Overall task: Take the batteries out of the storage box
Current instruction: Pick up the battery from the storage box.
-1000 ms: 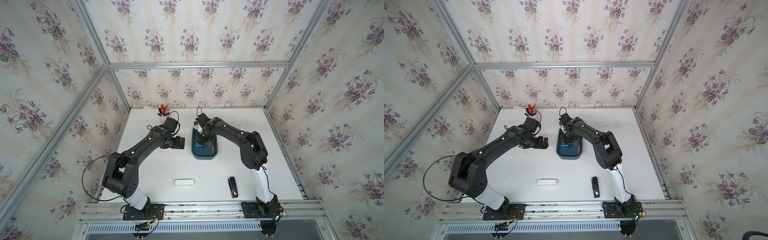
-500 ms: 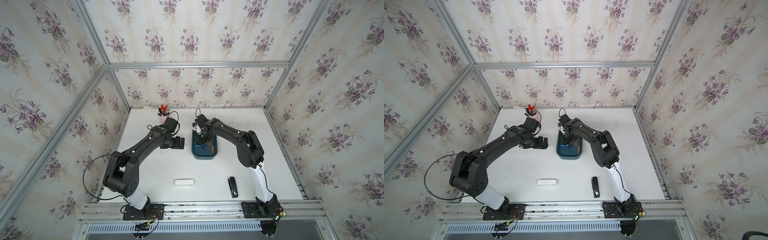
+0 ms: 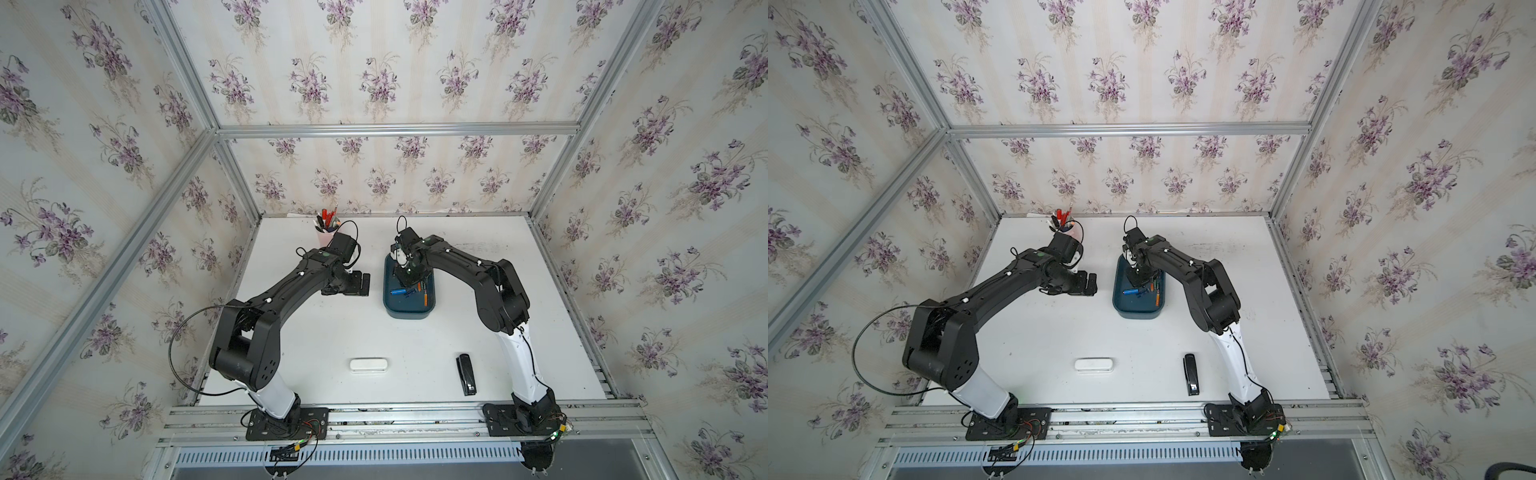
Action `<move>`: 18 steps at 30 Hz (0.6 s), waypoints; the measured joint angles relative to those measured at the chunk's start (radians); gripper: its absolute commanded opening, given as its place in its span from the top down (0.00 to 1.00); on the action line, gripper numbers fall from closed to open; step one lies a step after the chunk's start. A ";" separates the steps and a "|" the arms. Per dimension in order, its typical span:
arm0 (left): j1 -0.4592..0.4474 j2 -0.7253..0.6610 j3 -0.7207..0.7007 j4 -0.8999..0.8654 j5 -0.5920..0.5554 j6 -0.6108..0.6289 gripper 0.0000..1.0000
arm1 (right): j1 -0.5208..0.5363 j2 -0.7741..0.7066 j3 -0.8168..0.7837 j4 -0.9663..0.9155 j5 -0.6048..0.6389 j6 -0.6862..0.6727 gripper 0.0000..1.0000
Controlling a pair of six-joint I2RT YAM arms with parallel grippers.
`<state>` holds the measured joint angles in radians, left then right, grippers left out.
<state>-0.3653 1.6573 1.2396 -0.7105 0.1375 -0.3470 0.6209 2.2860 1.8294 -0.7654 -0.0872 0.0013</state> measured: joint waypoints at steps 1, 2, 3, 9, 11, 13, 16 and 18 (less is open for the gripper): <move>0.000 0.002 0.002 -0.002 0.000 0.000 0.00 | -0.001 0.000 -0.002 -0.001 0.000 0.000 0.70; 0.000 0.003 0.004 -0.003 0.001 0.000 0.00 | -0.002 0.000 -0.005 -0.001 0.000 0.000 0.70; 0.000 0.004 0.006 -0.004 0.001 0.000 0.00 | -0.002 0.000 -0.007 0.000 0.000 0.001 0.72; 0.000 0.006 0.021 -0.014 0.002 0.000 0.00 | -0.005 0.000 -0.014 0.007 0.015 0.014 0.77; 0.000 0.008 0.030 -0.026 0.001 0.000 0.00 | -0.005 0.000 -0.015 0.009 0.018 0.023 0.78; 0.000 0.011 0.040 -0.037 0.000 0.001 0.00 | -0.006 0.000 -0.016 0.010 0.019 0.027 0.79; 0.000 0.011 0.048 -0.045 -0.004 0.007 0.00 | -0.007 -0.004 -0.016 0.011 0.017 0.045 0.80; 0.000 0.011 0.049 -0.053 -0.006 0.008 0.00 | -0.009 -0.010 -0.016 0.008 0.016 0.056 0.81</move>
<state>-0.3656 1.6684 1.2884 -0.7639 0.1310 -0.3389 0.6121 2.2765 1.8133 -0.7574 -0.0708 0.0574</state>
